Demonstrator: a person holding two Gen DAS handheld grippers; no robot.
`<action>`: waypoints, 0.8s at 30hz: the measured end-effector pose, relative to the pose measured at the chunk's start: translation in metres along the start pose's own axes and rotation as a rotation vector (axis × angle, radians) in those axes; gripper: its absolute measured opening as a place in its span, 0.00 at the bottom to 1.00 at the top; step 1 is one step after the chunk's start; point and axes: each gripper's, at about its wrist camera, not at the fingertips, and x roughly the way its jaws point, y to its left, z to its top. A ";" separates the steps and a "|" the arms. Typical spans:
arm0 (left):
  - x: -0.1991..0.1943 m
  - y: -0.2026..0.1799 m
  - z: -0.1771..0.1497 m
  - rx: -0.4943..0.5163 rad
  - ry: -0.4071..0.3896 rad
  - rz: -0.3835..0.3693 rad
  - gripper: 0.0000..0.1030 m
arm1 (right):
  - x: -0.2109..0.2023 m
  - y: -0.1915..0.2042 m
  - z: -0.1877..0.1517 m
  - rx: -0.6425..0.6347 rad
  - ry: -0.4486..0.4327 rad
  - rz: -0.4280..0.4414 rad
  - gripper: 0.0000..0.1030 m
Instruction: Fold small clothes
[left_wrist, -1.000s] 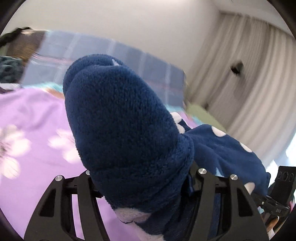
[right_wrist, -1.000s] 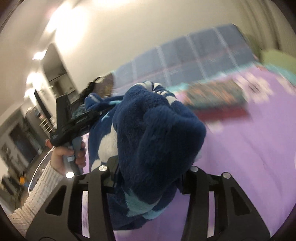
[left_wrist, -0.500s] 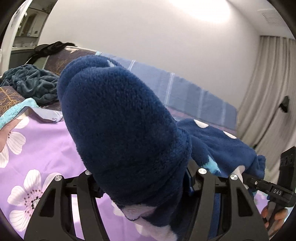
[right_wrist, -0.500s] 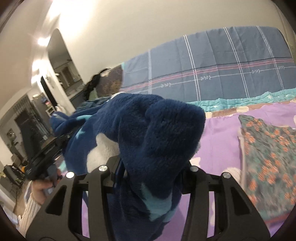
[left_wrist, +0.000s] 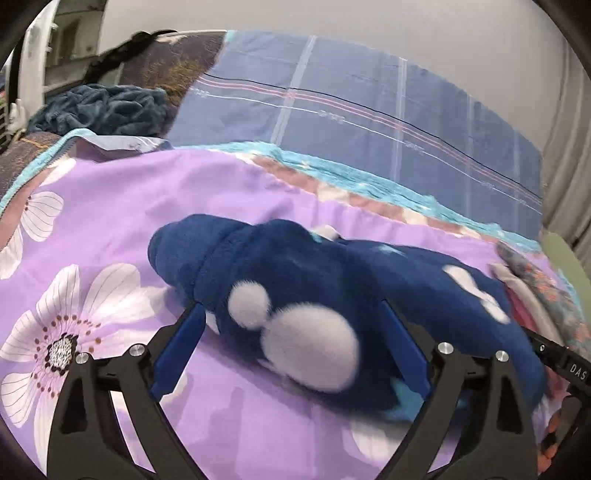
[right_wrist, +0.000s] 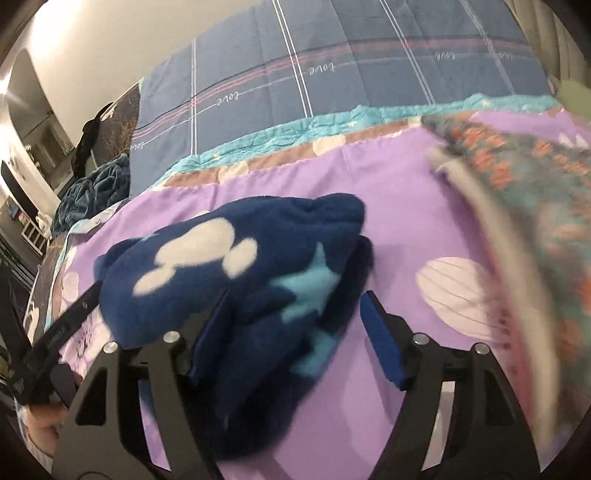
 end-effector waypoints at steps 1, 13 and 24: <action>-0.015 -0.003 -0.005 0.013 -0.014 -0.016 0.94 | -0.014 0.004 -0.004 -0.034 -0.014 -0.016 0.75; -0.171 -0.052 -0.111 0.197 -0.084 -0.131 0.99 | -0.205 0.038 -0.139 -0.349 -0.243 -0.198 0.98; -0.328 -0.087 -0.185 0.252 -0.188 -0.082 0.99 | -0.348 0.053 -0.235 -0.295 -0.356 -0.175 0.98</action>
